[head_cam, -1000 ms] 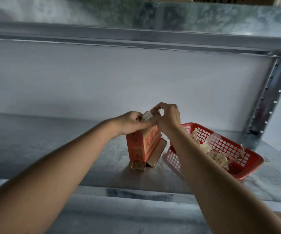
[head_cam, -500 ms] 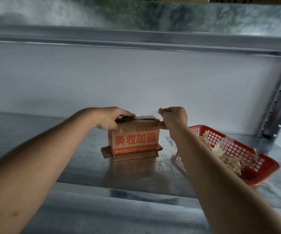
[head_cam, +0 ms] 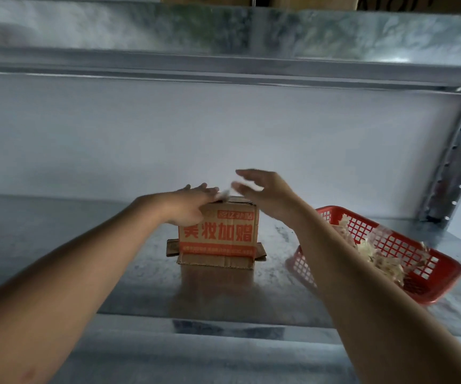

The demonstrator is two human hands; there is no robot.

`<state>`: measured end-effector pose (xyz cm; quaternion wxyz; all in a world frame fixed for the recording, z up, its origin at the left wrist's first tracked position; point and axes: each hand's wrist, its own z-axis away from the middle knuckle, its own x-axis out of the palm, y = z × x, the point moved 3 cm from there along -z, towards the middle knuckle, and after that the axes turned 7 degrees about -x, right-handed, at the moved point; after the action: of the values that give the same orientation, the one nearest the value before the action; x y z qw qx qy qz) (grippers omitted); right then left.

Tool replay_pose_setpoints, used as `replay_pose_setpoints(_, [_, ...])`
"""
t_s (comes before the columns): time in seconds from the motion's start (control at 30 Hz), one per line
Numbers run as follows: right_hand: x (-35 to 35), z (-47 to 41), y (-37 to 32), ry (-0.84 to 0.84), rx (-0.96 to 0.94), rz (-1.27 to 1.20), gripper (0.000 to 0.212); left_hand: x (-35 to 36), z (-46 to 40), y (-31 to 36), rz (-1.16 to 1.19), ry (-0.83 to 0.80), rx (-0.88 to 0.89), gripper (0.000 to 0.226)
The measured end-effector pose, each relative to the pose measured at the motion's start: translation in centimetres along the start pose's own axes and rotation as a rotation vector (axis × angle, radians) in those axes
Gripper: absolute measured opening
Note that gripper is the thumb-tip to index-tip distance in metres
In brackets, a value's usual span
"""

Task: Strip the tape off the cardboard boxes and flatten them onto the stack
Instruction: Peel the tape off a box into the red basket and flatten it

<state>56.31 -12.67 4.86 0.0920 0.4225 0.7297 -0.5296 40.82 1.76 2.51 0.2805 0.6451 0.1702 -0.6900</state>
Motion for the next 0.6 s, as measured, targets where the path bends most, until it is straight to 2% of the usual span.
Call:
replay_pose_setpoints(0.03, [0.7,0.1,-0.2,-0.151,0.019,0.050,0.060,0.1,0.0,0.1,-0.019,0.015,0.025,0.071])
replay_pose_setpoints(0.07, [1.2,0.3,-0.4,-0.256,0.020,0.095,0.063,0.1,-0.1,0.2,-0.022,0.027,0.043,0.068])
replay_pose_setpoints(0.13, [1.8,0.5,-0.7,-0.292,-0.058,0.192,0.044,0.4,-0.2,0.2,-0.001,0.055,0.061,0.066])
replay_pose_setpoints(0.2, [2.0,0.3,-0.7,-0.176,-0.114,0.237,0.025,0.6,-0.3,-0.2,0.029,0.075,0.048,0.068])
replay_pose_setpoints(0.27, [2.3,0.2,-0.5,-0.079,-0.157,0.260,0.015,0.8,-0.4,-0.6,0.058,0.101,0.035,0.070])
replay_pose_setpoints(0.37, [2.9,0.1,-0.2,0.048,-0.138,0.282,0.018,0.7,0.0,-0.2,0.055,0.142,0.074,0.065])
replay_pose_setpoints(0.43, [2.6,0.2,0.0,0.169,-0.055,0.212,0.021,0.8,0.1,-0.1,0.021,0.171,0.099,0.061])
replay_pose_setpoints(0.5, [1.9,0.5,0.5,0.269,0.052,0.040,0.025,0.8,0.0,-0.4,0.007,0.180,0.104,0.060])
replay_pose_setpoints(0.6, [0.8,1.6,1.3,0.435,0.197,-0.461,0.025,0.7,0.1,-0.9,0.013,0.179,0.144,0.058])
